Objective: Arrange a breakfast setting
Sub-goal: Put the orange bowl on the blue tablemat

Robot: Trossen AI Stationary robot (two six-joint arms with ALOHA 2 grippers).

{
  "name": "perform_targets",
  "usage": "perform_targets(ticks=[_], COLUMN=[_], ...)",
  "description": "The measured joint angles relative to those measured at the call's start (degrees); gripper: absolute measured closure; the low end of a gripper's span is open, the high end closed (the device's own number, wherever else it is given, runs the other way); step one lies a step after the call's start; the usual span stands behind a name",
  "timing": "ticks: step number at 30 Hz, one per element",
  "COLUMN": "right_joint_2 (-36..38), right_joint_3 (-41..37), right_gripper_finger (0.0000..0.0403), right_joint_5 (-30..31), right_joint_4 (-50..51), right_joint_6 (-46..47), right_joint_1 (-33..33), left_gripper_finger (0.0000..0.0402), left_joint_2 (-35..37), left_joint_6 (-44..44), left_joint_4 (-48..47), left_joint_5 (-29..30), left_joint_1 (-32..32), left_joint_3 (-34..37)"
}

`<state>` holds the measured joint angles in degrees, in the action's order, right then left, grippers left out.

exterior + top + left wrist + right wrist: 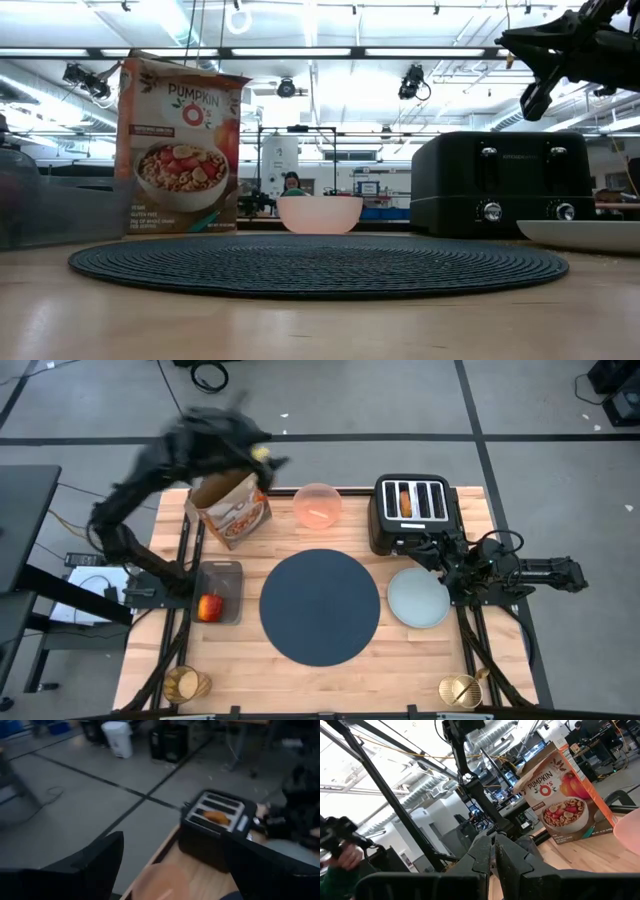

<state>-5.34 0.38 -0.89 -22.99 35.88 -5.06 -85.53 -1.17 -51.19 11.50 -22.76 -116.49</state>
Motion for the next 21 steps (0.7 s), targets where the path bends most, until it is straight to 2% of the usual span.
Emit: perform_targets(ticks=[4,6,12,17,21], right_joint_2=[0.0,0.0,0.0,0.0,0.0], right_joint_3=[0.0,0.0,0.0,0.0,0.0], right_gripper_finger=[0.0368,0.0368,0.0368,0.0368,0.0368], right_joint_5=[0.0,0.0,0.4,0.3,0.0], right_joint_4=[-2.3,-5.3,-14.0,-14.3,-13.8], right_joint_6=[0.4,0.5,0.1,1.5,2.3], right_joint_1=[0.0,0.0,0.0,0.0,0.0], left_gripper_finger=[0.0065,0.0066,0.0080,0.0088,0.0088], left_joint_2=[-4.1,-7.4,-20.2,-28.8,-34.0], left_joint_6=[-1.1,-1.3,-1.6,-1.8,-5.6], left_joint_4=[7.4,8.3,4.6,3.6,4.2], left_joint_5=[0.3,1.2,2.0,-0.6,-0.6], left_joint_1=[3.3,4.5,6.4,5.5,5.2], left_joint_3=[7.4,9.8,8.4,8.4,8.4])
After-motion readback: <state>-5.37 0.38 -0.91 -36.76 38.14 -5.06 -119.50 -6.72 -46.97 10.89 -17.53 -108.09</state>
